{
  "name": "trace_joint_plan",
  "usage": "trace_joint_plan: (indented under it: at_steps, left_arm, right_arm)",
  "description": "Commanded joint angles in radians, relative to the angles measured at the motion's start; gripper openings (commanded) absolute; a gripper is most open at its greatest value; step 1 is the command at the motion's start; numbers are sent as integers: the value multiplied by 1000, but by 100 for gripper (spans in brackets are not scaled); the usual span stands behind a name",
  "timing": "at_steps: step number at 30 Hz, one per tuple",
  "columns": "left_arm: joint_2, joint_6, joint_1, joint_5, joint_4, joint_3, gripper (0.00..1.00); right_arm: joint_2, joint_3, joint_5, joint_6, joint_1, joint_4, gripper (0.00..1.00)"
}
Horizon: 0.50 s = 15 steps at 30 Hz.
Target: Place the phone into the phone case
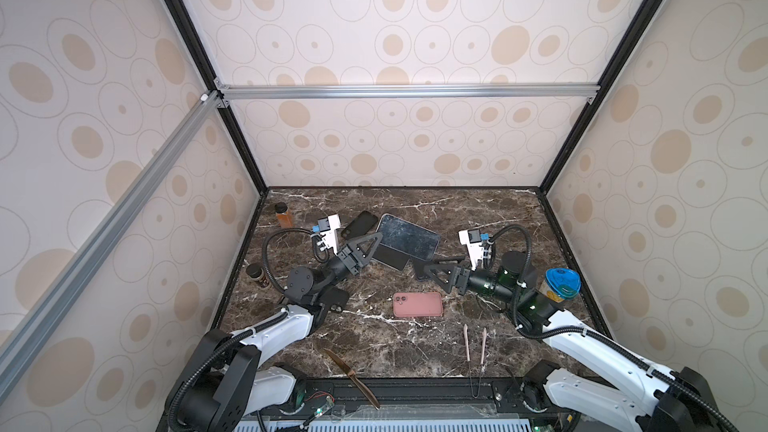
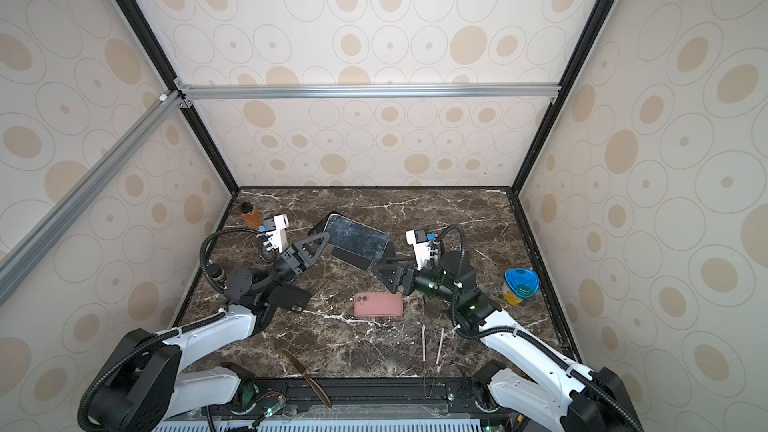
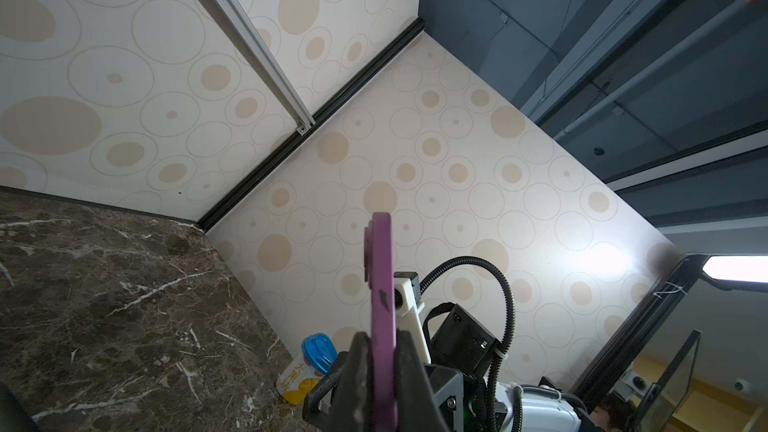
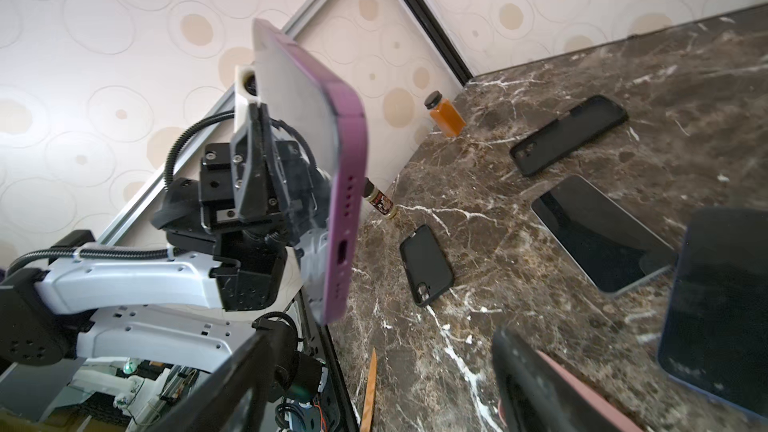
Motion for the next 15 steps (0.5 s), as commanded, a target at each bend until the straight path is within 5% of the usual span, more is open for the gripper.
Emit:
trace_joint_plan:
  at_steps: [1, 8, 15]
  left_arm:
    - [5, -90, 13, -9, 205, 6, 0]
    - [4, -98, 14, -8, 219, 5, 0]
    - [-1, -97, 16, -12, 221, 1, 0]
  right_arm:
    - [15, 7, -54, 58, -4, 158, 78]
    - [63, 29, -46, 88, -5, 256, 71]
    - [132, 69, -73, 137, -6, 363, 51]
